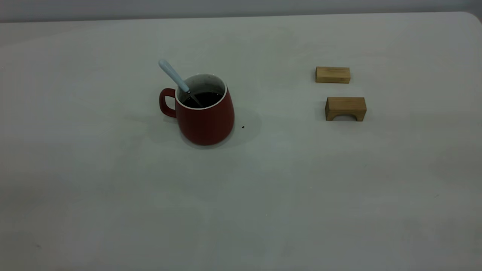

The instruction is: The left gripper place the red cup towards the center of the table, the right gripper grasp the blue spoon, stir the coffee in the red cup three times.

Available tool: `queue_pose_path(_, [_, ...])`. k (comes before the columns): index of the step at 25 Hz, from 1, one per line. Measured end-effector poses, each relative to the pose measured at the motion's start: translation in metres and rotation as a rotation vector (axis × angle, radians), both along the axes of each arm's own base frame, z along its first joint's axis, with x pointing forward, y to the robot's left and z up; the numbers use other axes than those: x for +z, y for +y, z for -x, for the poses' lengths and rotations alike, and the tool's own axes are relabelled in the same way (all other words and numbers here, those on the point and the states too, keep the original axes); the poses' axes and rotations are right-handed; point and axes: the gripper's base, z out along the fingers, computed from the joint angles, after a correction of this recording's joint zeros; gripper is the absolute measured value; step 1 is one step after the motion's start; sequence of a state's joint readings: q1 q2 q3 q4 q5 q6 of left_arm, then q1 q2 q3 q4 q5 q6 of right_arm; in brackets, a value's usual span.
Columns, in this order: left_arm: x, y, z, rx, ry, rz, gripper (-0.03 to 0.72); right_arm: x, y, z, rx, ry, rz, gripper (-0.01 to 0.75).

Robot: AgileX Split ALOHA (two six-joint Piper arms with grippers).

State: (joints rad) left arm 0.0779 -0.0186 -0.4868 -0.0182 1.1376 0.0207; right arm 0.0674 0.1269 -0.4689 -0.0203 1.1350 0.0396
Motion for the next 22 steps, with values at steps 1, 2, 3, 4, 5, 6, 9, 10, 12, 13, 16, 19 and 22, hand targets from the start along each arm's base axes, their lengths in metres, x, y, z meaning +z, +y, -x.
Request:
queue_pose_path(1, [0.0,0.0,0.0,0.0,0.0,0.0,0.56,0.0,0.0,0.002,-0.012,-0.012,0.004,0.474])
queue_pose_path(2, [0.0,0.0,0.0,0.0,0.0,0.0,0.56,0.0,0.0,0.003,-0.02,-0.024,0.01,0.474])
queue_pose_path(3, [0.0,0.0,0.0,0.0,0.0,0.0,0.56,0.0,-0.001,0.005,-0.025,-0.037,0.013,0.474])
queue_pose_path(4, [0.0,0.0,0.0,0.0,0.0,0.0,0.56,0.001,0.0,0.007,-0.027,-0.052,0.015,0.474])
queue_pose_path(5, [0.0,0.0,0.0,0.0,0.0,0.0,0.56,0.001,0.0,0.009,-0.02,-0.066,0.02,0.474])
queue_pose_path(6, [0.0,0.0,0.0,0.0,0.0,0.0,0.56,0.001,0.001,0.01,-0.015,-0.079,0.01,0.474])
queue_pose_path(9, [0.0,0.0,0.0,0.0,0.0,0.0,0.56,0.001,0.001,0.015,-0.012,-0.108,0.014,0.474])
queue_pose_path(10, [0.0,0.0,0.0,0.0,0.0,0.0,0.56,0.001,0.001,0.015,-0.01,-0.11,0.016,0.474])
queue_pose_path(12, [0.0,0.0,0.0,0.0,0.0,0.0,0.56,0.001,0.001,0.015,-0.014,-0.11,0.016,0.474])
queue_pose_path(13, [0.0,0.0,0.0,0.001,0.0,0.001,0.56,0.001,0.001,0.015,-0.017,-0.11,0.017,0.474])
queue_pose_path(16, [0.0,0.0,0.0,0.001,0.0,0.001,0.56,0.001,0.001,0.015,-0.017,-0.11,0.017,0.474])
queue_pose_path(19, [0.0,0.0,0.0,0.001,0.0,0.001,0.56,0.001,0.001,0.015,-0.016,-0.11,0.018,0.474])
queue_pose_path(22, [0.0,0.0,0.0,0.001,0.0,0.001,0.56,0.001,0.001,0.015,-0.016,-0.11,0.018,0.474])
